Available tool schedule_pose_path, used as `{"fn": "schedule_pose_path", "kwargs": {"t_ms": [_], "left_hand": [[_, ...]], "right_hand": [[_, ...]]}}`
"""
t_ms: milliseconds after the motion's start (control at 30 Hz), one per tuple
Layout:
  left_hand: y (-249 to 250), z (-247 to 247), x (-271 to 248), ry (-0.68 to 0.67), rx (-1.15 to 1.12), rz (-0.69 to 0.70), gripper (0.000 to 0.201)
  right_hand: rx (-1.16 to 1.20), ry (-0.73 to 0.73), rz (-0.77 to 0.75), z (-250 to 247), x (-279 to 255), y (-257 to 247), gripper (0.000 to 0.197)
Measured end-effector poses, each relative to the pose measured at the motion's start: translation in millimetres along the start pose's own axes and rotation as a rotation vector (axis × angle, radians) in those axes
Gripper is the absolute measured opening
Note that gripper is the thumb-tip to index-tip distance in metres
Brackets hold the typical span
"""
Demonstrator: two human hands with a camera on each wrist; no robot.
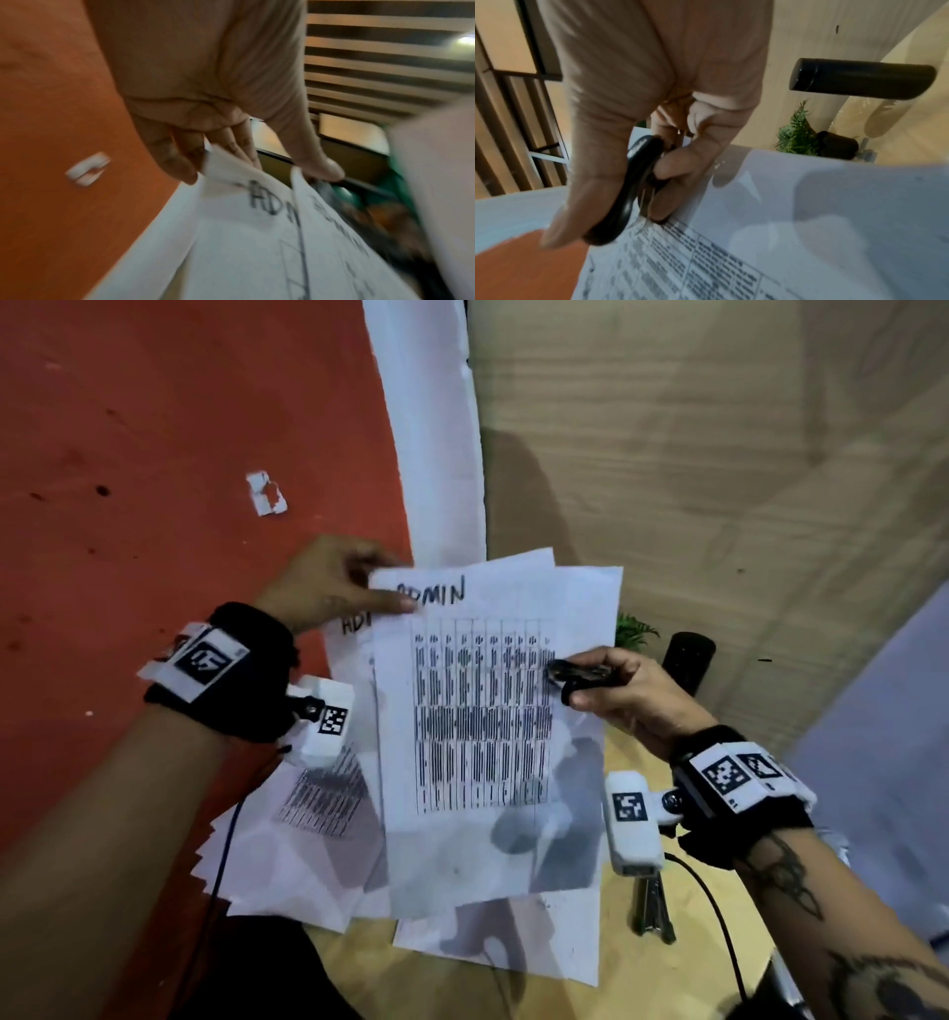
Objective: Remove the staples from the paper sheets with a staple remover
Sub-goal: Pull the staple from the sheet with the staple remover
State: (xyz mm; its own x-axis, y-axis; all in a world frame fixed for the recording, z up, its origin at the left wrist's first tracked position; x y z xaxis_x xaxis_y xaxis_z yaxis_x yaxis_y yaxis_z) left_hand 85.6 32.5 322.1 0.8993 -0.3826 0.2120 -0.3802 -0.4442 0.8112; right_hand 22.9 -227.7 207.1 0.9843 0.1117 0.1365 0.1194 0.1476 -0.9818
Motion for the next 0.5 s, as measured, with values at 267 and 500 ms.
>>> {"fn": "schedule_pose_path", "kwargs": {"t_ms": [267, 500], "left_hand": [[-81, 74, -50, -0.031, -0.603, -0.349, 0.103], [-140, 39, -38, 0.346, -0.536, -0.353, 0.040]], "right_hand": [[0.271, 0.194, -0.058, -1, -1, -7, 0.081], [0.057, 0.362, 0.091, -15, -14, 29, 0.029]]}}
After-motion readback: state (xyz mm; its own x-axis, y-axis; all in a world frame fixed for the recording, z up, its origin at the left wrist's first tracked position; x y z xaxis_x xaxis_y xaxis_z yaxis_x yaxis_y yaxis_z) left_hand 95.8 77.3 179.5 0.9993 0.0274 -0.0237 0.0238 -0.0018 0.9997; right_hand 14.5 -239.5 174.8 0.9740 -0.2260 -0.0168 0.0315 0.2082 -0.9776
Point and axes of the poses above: each hand's wrist, its own x-axis towards the middle knuckle, its own z-axis out of the palm, y = z × x, the point moved 7 cm from there along x, towards the middle knuckle, and after that the axes turned 4 degrees about -z, right-handed, at the moved point
